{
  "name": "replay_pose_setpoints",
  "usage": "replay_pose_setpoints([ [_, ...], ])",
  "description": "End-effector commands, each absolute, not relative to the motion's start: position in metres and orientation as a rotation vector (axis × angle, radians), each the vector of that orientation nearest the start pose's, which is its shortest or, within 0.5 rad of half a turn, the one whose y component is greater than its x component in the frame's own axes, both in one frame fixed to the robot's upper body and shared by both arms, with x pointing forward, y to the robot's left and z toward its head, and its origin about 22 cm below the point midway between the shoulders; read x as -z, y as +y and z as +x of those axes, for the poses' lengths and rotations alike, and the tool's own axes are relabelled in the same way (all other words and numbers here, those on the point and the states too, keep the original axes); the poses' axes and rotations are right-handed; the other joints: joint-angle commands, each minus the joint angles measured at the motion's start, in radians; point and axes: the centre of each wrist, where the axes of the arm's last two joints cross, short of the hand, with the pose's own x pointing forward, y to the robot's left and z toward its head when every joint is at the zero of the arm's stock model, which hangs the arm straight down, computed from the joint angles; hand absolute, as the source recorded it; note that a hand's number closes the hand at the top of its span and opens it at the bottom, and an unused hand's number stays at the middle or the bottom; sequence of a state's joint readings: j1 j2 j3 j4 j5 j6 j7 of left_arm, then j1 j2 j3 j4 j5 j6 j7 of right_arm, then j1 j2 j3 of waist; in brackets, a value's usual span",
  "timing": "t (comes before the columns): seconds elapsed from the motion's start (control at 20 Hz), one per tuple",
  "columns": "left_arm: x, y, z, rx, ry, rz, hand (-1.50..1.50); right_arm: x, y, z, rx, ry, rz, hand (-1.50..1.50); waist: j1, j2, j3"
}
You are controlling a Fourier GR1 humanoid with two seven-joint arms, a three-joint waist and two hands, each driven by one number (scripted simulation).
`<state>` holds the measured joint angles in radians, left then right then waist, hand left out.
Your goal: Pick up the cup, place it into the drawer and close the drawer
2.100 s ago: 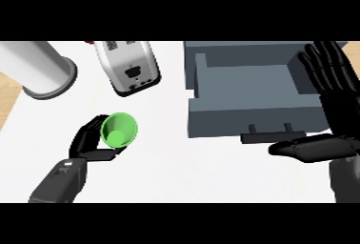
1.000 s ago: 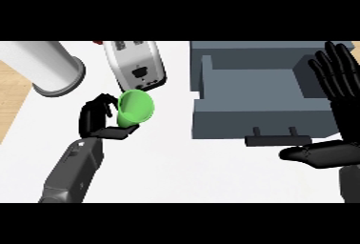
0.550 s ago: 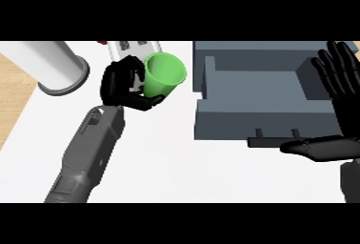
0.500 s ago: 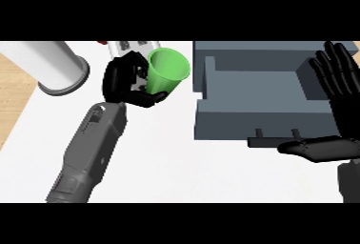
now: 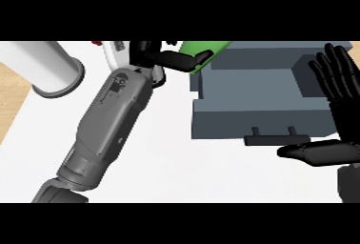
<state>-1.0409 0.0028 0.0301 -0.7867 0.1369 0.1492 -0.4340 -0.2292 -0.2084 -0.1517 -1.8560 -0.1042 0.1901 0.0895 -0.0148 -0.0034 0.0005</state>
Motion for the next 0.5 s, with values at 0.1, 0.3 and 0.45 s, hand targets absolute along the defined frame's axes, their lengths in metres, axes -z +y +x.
replay_pose_setpoints([
  [0.1,-0.178,0.041,0.436,0.210,-2.035,-0.111,1.50,-0.156,-0.275,0.282,-0.263,-2.002,0.015,-1.50,-0.031,0.012,0.001],
  [0.3,-0.182,0.031,0.444,0.229,-1.950,-0.058,1.50,-0.160,-0.271,0.279,-0.292,-2.014,0.039,-1.50,-0.049,0.017,0.001],
  [0.45,-0.164,0.033,0.446,0.267,-1.885,0.011,1.50,-0.161,-0.265,0.288,-0.299,-2.011,0.019,-1.50,-0.061,0.023,0.001],
])
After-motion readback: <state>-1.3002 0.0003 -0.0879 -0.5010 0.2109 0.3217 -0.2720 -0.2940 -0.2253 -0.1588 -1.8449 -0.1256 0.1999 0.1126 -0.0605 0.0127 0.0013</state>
